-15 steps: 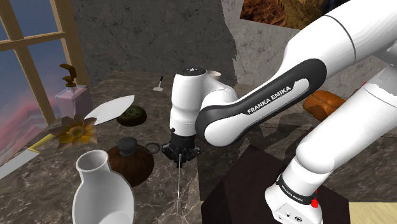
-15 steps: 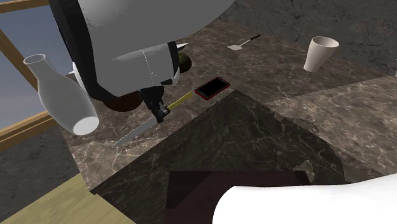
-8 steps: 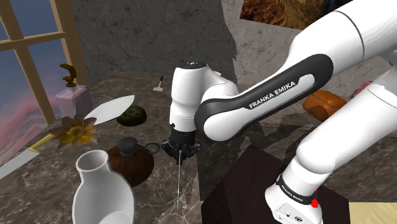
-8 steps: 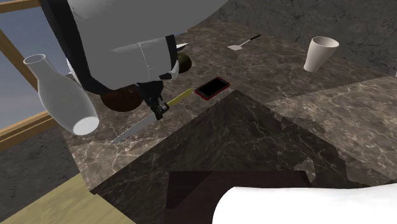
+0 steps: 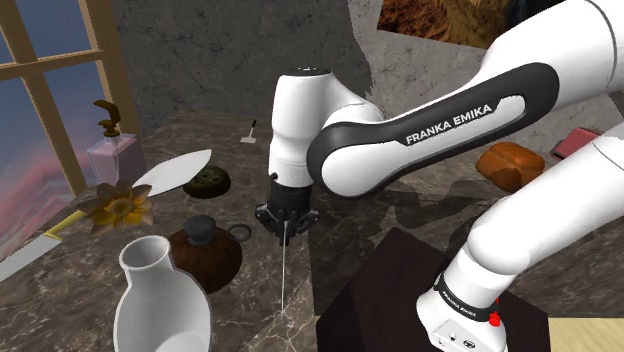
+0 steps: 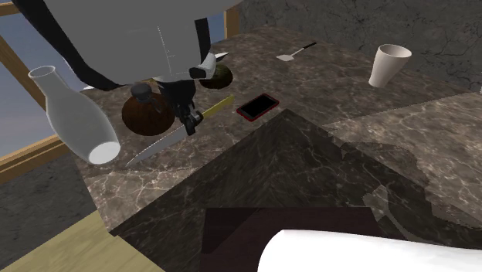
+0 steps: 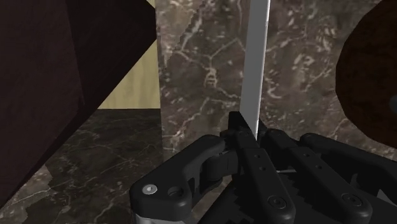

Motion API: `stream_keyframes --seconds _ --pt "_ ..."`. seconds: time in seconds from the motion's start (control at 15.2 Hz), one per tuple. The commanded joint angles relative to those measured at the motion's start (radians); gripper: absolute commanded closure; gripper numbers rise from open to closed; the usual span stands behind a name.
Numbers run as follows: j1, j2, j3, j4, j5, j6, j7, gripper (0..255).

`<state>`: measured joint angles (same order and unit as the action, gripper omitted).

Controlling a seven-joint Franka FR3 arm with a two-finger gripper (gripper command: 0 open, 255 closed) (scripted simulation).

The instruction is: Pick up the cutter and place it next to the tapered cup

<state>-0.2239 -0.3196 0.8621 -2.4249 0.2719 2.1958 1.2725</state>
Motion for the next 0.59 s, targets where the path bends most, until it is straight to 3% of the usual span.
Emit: stream_keyframes --seconds 0.0,0.53 --pt "0.007 -0.02 -0.013 0.015 0.009 -0.033 -0.008 255" --pt "0.022 -0.078 -0.06 0.082 0.022 -0.154 -0.028 255"
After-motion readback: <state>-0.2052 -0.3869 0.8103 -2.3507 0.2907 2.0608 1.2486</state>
